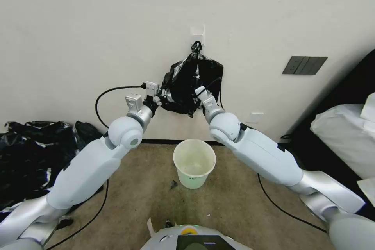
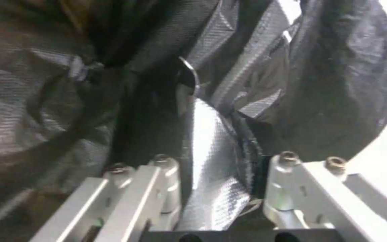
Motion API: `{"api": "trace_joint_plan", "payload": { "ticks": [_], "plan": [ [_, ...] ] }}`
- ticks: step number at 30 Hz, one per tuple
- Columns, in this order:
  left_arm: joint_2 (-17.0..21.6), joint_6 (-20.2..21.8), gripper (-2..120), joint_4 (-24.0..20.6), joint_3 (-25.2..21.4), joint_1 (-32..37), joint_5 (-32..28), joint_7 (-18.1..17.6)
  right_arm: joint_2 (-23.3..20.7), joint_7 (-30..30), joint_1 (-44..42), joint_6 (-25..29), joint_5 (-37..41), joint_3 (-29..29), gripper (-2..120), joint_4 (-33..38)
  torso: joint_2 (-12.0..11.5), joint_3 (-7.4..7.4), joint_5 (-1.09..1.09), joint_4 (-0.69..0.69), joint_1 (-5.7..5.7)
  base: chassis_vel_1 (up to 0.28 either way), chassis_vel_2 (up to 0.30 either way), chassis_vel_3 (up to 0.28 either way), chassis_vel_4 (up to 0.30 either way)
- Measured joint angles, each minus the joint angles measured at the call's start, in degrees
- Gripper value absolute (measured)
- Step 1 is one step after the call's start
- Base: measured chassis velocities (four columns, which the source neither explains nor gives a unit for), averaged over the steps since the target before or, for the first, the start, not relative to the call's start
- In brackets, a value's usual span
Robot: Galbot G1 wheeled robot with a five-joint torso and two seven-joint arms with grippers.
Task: Place a trash bag onto the trash bin.
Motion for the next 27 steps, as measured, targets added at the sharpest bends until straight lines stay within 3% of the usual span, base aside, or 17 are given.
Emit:
{"api": "trace_joint_plan", "payload": {
  "ticks": [5, 9, 17, 18, 22, 27],
  "plan": [
    [-0.33, -0.28, 0, 0.39, 0.0, 0.18, 0.0, 0.01, -0.01, 1.12, -1.91, 0.26, 2.89, 4.91, 0, 2.08, 0.0, 0.0, 0.0, -0.01, 0.0, 0.0, 0.0, 0.0, 0.0],
    [-0.4, -0.85, 0, 0.8, -0.19, 0.46, -0.04, 0.05, -0.45, 1.94, -3.91, 2.84, 6.78, 8.23, 0, 3.64, 0.0, 0.0, 0.0, 0.0, 0.0, 0.0, 0.0, 0.0, 0.0],
    [-1.01, -2.5, 0, 1.3, -0.8, 1.67, -2.33, -0.13, -0.56, 0.84, -10.81, 16.86, 15.2, 16.64, 0, 4.16, 0.0, 0.0, 0.0, 0.01, 0.0, 0.0, 0.0, 0.0, 0.0],
    [-1.27, -3.12, 0, 1.6, -0.86, 1.98, -2.93, -0.3, -0.57, -0.12, -14.41, 20.66, 18.25, 19.41, 0, 5.33, 0.0, 0.0, 0.0, 0.0, 0.0, 0.0, 0.0, 0.0, 0.0],
    [-1.41, -3.35, 0, 1.55, -1.07, 3.4, -3.52, -0.53, -0.89, -1.46, -19.33, 23.21, 20.99, 22.49, 0, 7.19, 0.0, -0.01, 0.01, -0.02, 0.0, 0.0, 0.0, 0.0, 0.0],
    [-0.91, -4.14, 0, -1.36, -1.64, 9.92, -4.34, -0.58, -1.8, -4.54, -29.16, 26.51, 21.88, 28.06, 0, 11.41, 0.0, -0.01, 0.0, 0.0, 0.0, 0.0, 0.0, 0.0, 0.0]
  ]
}}
